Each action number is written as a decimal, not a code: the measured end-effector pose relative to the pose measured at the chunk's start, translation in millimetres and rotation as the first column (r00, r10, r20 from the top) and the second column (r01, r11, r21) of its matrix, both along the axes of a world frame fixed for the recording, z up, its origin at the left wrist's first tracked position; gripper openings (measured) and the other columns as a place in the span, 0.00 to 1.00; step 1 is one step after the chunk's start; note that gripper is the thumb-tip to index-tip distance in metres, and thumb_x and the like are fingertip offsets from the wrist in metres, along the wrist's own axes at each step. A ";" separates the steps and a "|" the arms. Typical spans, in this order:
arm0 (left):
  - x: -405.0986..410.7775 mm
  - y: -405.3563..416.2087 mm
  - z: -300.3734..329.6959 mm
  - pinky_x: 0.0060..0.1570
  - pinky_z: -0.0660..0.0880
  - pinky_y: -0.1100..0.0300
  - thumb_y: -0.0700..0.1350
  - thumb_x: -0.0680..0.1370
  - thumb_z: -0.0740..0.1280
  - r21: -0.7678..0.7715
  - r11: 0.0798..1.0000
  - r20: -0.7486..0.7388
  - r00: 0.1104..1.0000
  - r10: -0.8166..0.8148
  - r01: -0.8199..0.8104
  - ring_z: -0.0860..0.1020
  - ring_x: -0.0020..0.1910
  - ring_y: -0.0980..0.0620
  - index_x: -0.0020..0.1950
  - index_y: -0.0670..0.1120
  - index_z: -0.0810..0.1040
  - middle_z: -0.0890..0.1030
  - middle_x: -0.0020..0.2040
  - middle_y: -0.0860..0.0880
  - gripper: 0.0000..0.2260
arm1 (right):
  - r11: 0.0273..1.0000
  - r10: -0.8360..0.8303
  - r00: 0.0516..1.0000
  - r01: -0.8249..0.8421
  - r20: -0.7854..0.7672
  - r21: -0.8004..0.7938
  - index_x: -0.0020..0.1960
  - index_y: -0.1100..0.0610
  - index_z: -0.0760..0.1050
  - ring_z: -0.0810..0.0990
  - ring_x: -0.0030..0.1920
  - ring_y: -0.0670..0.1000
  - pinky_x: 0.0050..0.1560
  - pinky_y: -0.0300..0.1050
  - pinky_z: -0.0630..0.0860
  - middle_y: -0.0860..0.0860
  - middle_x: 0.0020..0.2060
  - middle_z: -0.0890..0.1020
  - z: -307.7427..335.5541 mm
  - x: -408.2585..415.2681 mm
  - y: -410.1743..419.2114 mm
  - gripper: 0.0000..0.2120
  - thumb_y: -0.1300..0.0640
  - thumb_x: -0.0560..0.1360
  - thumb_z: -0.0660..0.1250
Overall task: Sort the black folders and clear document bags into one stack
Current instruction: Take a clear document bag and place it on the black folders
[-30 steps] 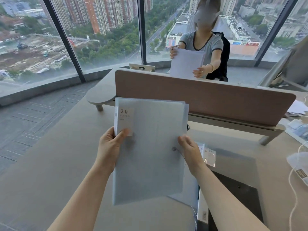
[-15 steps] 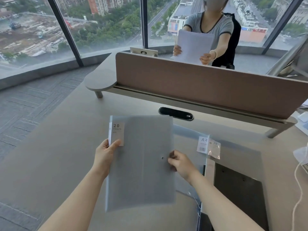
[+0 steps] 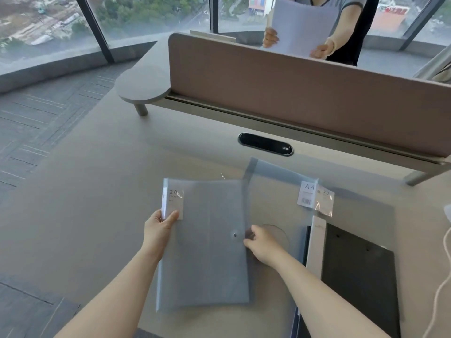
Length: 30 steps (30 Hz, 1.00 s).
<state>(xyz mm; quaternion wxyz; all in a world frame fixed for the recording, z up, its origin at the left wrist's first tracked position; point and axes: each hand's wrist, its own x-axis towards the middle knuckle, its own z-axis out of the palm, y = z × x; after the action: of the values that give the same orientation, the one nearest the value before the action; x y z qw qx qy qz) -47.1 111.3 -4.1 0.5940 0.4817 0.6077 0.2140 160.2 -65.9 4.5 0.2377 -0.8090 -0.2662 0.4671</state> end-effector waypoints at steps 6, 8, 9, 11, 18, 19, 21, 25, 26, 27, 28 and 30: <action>2.2 -8.8 -8.6 0.42 0.73 0.56 0.46 0.74 0.72 0.146 0.987 -0.270 0.963 -0.024 0.066 0.78 0.46 0.48 0.57 0.50 0.74 0.79 0.50 0.48 0.14 | 0.988 0.087 0.980 -0.061 0.181 -0.143 0.35 0.54 0.63 0.72 0.38 0.55 0.34 0.47 0.63 0.49 0.31 0.72 -6.3 -4.5 4.2 0.14 0.53 0.74 0.66; 1.9 -12.4 -13.9 0.48 0.74 0.53 0.47 0.73 0.73 0.192 0.975 -0.358 0.933 -0.039 0.115 0.77 0.51 0.46 0.64 0.48 0.73 0.76 0.56 0.46 0.21 | 0.980 0.126 0.970 -0.090 0.206 -0.176 0.35 0.54 0.62 0.70 0.38 0.55 0.33 0.46 0.61 0.49 0.31 0.71 -5.3 -5.3 5.4 0.15 0.52 0.75 0.65; 2.4 -14.9 -15.6 0.52 0.73 0.52 0.47 0.73 0.73 0.198 0.970 -0.402 0.914 -0.050 0.140 0.75 0.55 0.45 0.69 0.48 0.71 0.74 0.59 0.45 0.25 | 0.976 0.142 0.967 -0.100 0.212 -0.194 0.35 0.54 0.61 0.69 0.37 0.55 0.32 0.46 0.61 0.49 0.31 0.70 -3.9 -5.6 5.8 0.16 0.51 0.75 0.65; 4.8 -20.6 -17.7 0.59 0.70 0.50 0.46 0.73 0.73 0.220 0.956 -0.475 0.877 -0.069 0.195 0.70 0.63 0.42 0.74 0.47 0.67 0.71 0.65 0.43 0.31 | 0.968 0.173 0.959 -0.123 0.224 -0.221 0.35 0.53 0.62 0.68 0.35 0.53 0.31 0.44 0.60 0.49 0.31 0.70 -2.2 -4.6 6.2 0.16 0.50 0.76 0.65; 18.8 -42.8 -16.9 0.71 0.60 0.45 0.49 0.72 0.74 0.270 0.781 -0.712 0.662 -0.232 0.564 0.61 0.76 0.40 0.74 0.49 0.69 0.63 0.78 0.44 0.32 | 0.899 0.322 0.918 -0.220 0.231 -0.377 0.35 0.57 0.72 0.77 0.38 0.57 0.35 0.44 0.68 0.57 0.34 0.79 0.3 6.7 10.3 0.12 0.52 0.72 0.67; 22.1 -46.6 -18.4 0.72 0.59 0.45 0.50 0.72 0.74 0.280 0.726 -0.721 0.637 -0.272 0.628 0.60 0.77 0.41 0.73 0.49 0.71 0.64 0.78 0.44 0.30 | 0.879 0.351 0.906 -0.232 0.236 -0.416 0.34 0.57 0.70 0.76 0.38 0.58 0.35 0.43 0.68 0.55 0.32 0.76 2.6 9.4 11.3 0.13 0.52 0.72 0.67; 29.1 -53.5 -19.8 0.75 0.54 0.47 0.55 0.72 0.73 0.263 0.609 -0.738 0.562 -0.372 0.748 0.57 0.79 0.43 0.73 0.52 0.71 0.63 0.79 0.47 0.30 | 0.851 0.380 0.894 -0.237 0.239 -0.468 0.34 0.57 0.69 0.75 0.39 0.57 0.38 0.42 0.70 0.53 0.32 0.76 7.3 15.1 14.9 0.13 0.52 0.73 0.67; 40.3 -65.6 -22.3 0.77 0.45 0.49 0.61 0.74 0.69 0.196 0.433 -0.760 0.416 -0.500 0.880 0.49 0.81 0.46 0.76 0.58 0.65 0.54 0.82 0.51 0.32 | 0.862 0.288 0.945 -0.185 0.155 -0.472 0.34 0.57 0.73 0.76 0.38 0.57 0.34 0.41 0.67 0.52 0.30 0.75 11.7 21.0 25.1 0.11 0.51 0.70 0.63; 40.9 -68.1 -23.4 0.77 0.44 0.49 0.62 0.73 0.69 0.197 0.418 -0.763 0.407 -0.503 0.887 0.49 0.81 0.46 0.76 0.59 0.64 0.54 0.82 0.51 0.32 | 0.876 0.253 0.957 -0.164 0.141 -0.454 0.37 0.58 0.76 0.77 0.39 0.57 0.34 0.41 0.67 0.52 0.32 0.77 10.2 22.3 27.9 0.09 0.52 0.70 0.62; 40.7 -70.0 -24.1 0.77 0.44 0.49 0.62 0.73 0.68 0.198 0.413 -0.764 0.404 -0.504 0.889 0.49 0.81 0.46 0.76 0.59 0.64 0.54 0.82 0.51 0.32 | 0.886 0.223 0.966 -0.145 0.131 -0.440 0.41 0.58 0.78 0.78 0.41 0.58 0.33 0.40 0.66 0.53 0.35 0.79 8.2 22.5 30.3 0.10 0.54 0.69 0.61; 40.4 -71.1 -24.8 0.77 0.43 0.49 0.63 0.73 0.68 0.200 0.413 -0.764 0.405 -0.502 0.889 0.49 0.81 0.46 0.76 0.60 0.64 0.54 0.82 0.51 0.32 | 0.896 0.204 0.971 -0.133 0.127 -0.425 0.45 0.59 0.80 0.78 0.42 0.58 0.32 0.40 0.65 0.54 0.38 0.80 6.1 22.0 32.5 0.12 0.56 0.69 0.60; 39.2 -72.0 -26.6 0.77 0.43 0.49 0.63 0.74 0.68 0.204 0.412 -0.767 0.406 -0.496 0.888 0.49 0.81 0.46 0.76 0.60 0.64 0.54 0.82 0.51 0.32 | 0.926 0.136 0.979 -0.072 0.149 -0.370 0.51 0.61 0.80 0.75 0.42 0.58 0.34 0.39 0.66 0.57 0.43 0.80 3.7 17.0 37.5 0.13 0.60 0.72 0.59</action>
<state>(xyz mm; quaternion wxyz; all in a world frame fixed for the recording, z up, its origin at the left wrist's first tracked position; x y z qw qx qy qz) -7.9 39.3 -30.8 0.2164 0.8972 0.3802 -0.0603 177.2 -28.4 8.3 0.0354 -0.8608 -0.2375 0.4486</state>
